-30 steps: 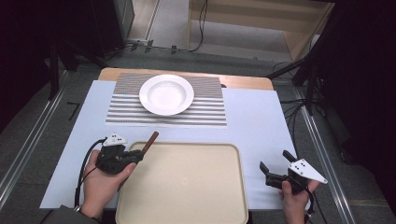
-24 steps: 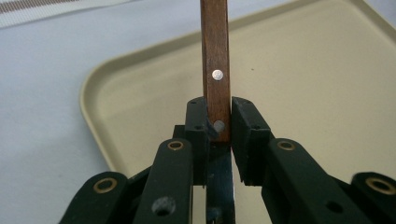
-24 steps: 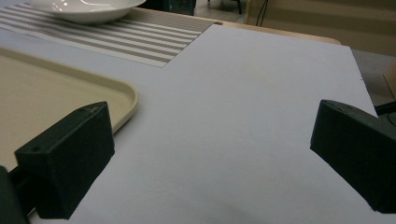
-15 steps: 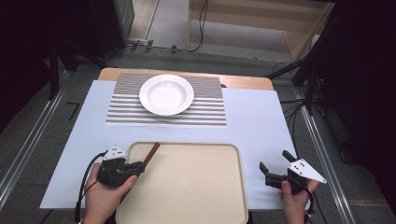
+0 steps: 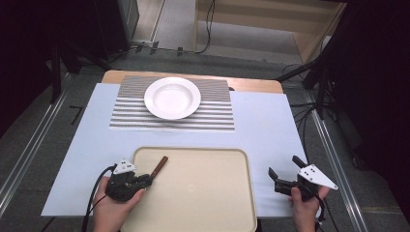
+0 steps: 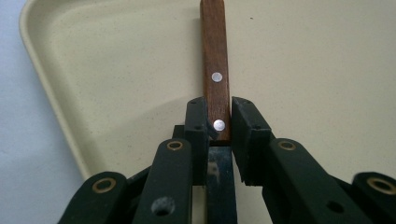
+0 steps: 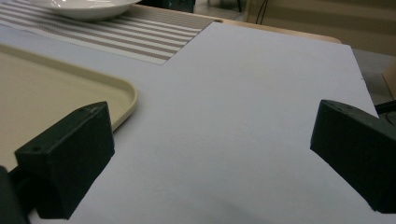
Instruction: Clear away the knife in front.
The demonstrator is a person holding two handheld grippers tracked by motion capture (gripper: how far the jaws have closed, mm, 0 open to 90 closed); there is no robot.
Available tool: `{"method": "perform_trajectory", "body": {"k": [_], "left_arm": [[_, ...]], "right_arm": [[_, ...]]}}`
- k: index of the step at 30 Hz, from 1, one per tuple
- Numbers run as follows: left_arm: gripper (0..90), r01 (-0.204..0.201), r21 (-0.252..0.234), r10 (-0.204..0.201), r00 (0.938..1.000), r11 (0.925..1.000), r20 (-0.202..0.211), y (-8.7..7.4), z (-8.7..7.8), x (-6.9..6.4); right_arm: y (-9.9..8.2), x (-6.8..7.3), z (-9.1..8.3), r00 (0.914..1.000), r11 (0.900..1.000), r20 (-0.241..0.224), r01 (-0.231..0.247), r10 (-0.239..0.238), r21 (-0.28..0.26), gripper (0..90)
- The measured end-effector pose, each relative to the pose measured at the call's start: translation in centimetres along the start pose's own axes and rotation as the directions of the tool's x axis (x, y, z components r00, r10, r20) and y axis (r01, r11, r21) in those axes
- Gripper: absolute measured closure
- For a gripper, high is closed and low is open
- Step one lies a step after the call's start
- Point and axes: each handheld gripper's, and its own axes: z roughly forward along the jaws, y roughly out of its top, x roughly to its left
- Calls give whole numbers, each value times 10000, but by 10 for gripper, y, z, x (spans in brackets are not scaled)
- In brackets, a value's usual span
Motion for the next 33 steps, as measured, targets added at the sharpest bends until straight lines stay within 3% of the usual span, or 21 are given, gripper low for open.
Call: {"method": "perform_trajectory", "body": {"k": [3,5,7,8,9,10,12,15,20,26,33], "left_arm": [[738,-132,4,132,9998,9999,-124,2,0,-1],[620,-322,-225,317,9992,9992,-244,7,-2,0],[598,-563,-421,558,9984,9975,-122,14,-5,-1],[651,-704,-467,700,9975,9964,-100,16,-6,-2],[798,-1033,-533,1053,9938,9932,360,20,-6,-7],[847,-1033,-533,1053,9938,9932,360,20,-6,-7],[893,-1497,-331,1514,9868,9882,568,22,0,-14],[896,-1871,73,1865,9810,9823,542,21,11,-20],[897,-1875,352,1864,9819,9816,321,18,16,-16],[898,-1616,264,1614,9868,9865,108,15,10,-2],[898,-1376,224,1373,9904,9902,159,7,2,14]], "right_arm": [[0,0,0,10000,10000,0,6,-6,8,0],[0,0,0,10000,10000,-3,-8,8,26,0],[0,0,0,10000,10000,-7,-10,10,30,0],[0,0,0,10000,10000,-11,-10,10,58,0],[0,1,1,10000,10000,-14,10,-10,58,0],[0,1,1,10000,10000,-14,10,-10,58,0],[0,1,1,10000,10000,5,24,-24,69,0],[0,1,1,10000,10000,9,26,-26,70,0],[0,1,0,10000,10000,-6,27,-27,60,0],[0,1,1,10000,9999,15,44,-44,95,0],[0,2,1,9999,9998,50,149,-150,130,0]]}}
